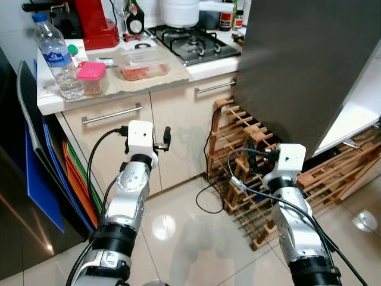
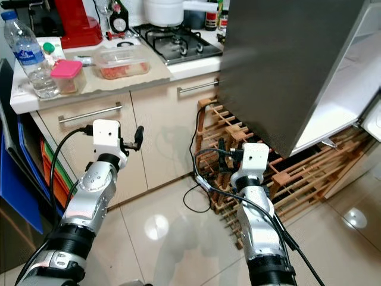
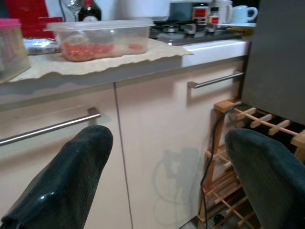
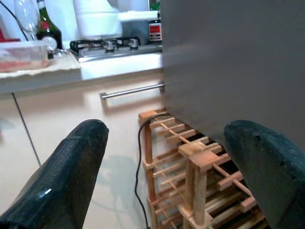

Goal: Restocking fridge

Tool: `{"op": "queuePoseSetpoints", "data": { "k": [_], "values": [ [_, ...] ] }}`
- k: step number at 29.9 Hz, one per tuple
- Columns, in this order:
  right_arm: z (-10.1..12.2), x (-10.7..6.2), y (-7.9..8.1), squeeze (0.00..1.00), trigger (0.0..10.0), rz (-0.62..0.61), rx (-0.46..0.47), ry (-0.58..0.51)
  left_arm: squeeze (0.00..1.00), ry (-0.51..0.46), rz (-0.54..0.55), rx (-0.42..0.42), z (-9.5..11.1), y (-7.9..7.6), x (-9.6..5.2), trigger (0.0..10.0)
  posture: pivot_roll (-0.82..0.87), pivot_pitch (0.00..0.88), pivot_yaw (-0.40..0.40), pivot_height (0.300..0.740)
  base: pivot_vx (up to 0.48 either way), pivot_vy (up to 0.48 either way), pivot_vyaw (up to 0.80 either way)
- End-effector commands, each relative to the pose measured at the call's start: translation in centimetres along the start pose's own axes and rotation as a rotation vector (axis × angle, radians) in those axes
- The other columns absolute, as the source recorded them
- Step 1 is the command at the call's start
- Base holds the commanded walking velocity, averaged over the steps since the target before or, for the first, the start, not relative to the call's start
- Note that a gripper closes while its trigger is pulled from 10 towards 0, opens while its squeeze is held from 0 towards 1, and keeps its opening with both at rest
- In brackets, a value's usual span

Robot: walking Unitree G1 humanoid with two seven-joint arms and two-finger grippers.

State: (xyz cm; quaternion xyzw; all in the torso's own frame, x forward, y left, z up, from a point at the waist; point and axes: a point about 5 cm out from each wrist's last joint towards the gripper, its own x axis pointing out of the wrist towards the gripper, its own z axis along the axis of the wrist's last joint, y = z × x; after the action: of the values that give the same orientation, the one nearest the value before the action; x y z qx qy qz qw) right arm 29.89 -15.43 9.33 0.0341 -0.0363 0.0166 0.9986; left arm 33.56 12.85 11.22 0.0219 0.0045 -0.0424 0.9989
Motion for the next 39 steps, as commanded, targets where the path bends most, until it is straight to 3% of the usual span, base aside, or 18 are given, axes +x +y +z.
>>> {"op": "queuePoseSetpoints", "data": {
  "k": [1, 5, 7, 10, 26, 27, 30, 33, 35, 36, 38, 39],
  "values": [
    [-0.1, 0.0, 0.2, 0.00, 10.0, 0.001, 0.009, 0.002, 0.00, -0.006, -0.015, 0.027, 0.2, -0.4, 0.2, 10.0, 0.00, 0.000, 0.022, 0.740, 0.000, 0.000, 0.00],
    [0.0, 0.2, 0.2, 0.00, 10.0, 0.015, -0.007, 0.001, 0.00, -0.001, -0.009, 0.018, 0.2, -0.4, 0.4, 10.0, -0.01, 0.000, 0.025, 0.740, 0.000, 0.000, 0.13],
    [0.4, 0.5, 0.0, 0.00, 10.0, 0.004, -0.068, -0.012, 0.00, -0.001, -0.010, 0.018, 0.3, -0.5, 0.5, 10.0, -0.01, 0.000, 0.024, 0.740, 0.000, 0.000, 0.52],
    [1.0, 0.8, -0.2, 0.04, 10.0, 0.011, -0.071, -0.029, 0.00, -0.008, -0.011, 0.013, 0.5, -0.7, 0.6, 10.0, -0.02, 0.004, 0.024, 0.740, 0.000, 0.000, 0.57],
    [1.0, 0.9, -0.6, 0.00, 10.0, 0.025, -0.078, -0.023, 0.00, 0.000, -0.020, 0.019, 0.2, -0.9, 0.6, 10.0, -0.02, 0.001, 0.020, 0.740, 0.000, 0.000, 0.59],
    [1.1, 0.7, -0.6, 0.00, 10.0, 0.029, -0.088, -0.027, 0.00, 0.005, -0.021, -0.039, 0.2, -0.8, 0.6, 10.0, -0.02, 0.000, 0.022, 0.740, 0.000, 0.000, 0.59],
    [1.3, 0.6, -0.6, 0.00, 10.0, 0.027, -0.094, -0.036, 0.00, 0.008, -0.020, -0.041, 0.2, -0.7, 0.6, 10.0, -0.02, 0.000, 0.023, 0.740, 0.000, 0.000, 0.59],
    [2.2, 0.1, -0.9, 0.00, 10.0, 0.006, -0.110, -0.083, 0.00, -0.012, 0.002, -0.004, 0.4, 0.1, 0.5, 10.0, -0.03, 0.000, 0.027, 0.740, 0.000, 0.000, 0.59],
    [3.1, -0.4, -1.3, 0.00, 10.0, -0.024, -0.144, -0.140, 0.00, -0.070, 0.083, 0.023, 0.9, 2.1, 0.2, 10.0, -0.03, 0.000, 0.029, 0.740, 0.000, 0.000, 0.59],
    [3.1, -0.4, -1.3, 0.00, 10.0, -0.024, -0.144, -0.140, 0.00, -0.070, 0.083, 0.023, 0.9, 2.1, 0.2, 10.0, -0.03, 0.000, 0.029, 0.740, 0.000, 0.000, 0.59],
    [3.3, -1.2, -2.2, 0.00, 10.0, -0.083, -0.139, -0.156, 0.00, -0.103, 0.159, 0.052, 1.0, 4.7, -0.9, 10.0, -0.03, 0.000, 0.026, 0.740, 0.000, 0.000, 0.59],
    [3.3, -1.2, -2.2, 0.00, 10.0, -0.083, -0.139, -0.156, 0.00, -0.103, 0.159, 0.052, 1.0, 4.7, -0.9, 10.0, -0.03, 0.000, 0.026, 0.740, 0.000, 0.000, 0.59]
  ]
}}
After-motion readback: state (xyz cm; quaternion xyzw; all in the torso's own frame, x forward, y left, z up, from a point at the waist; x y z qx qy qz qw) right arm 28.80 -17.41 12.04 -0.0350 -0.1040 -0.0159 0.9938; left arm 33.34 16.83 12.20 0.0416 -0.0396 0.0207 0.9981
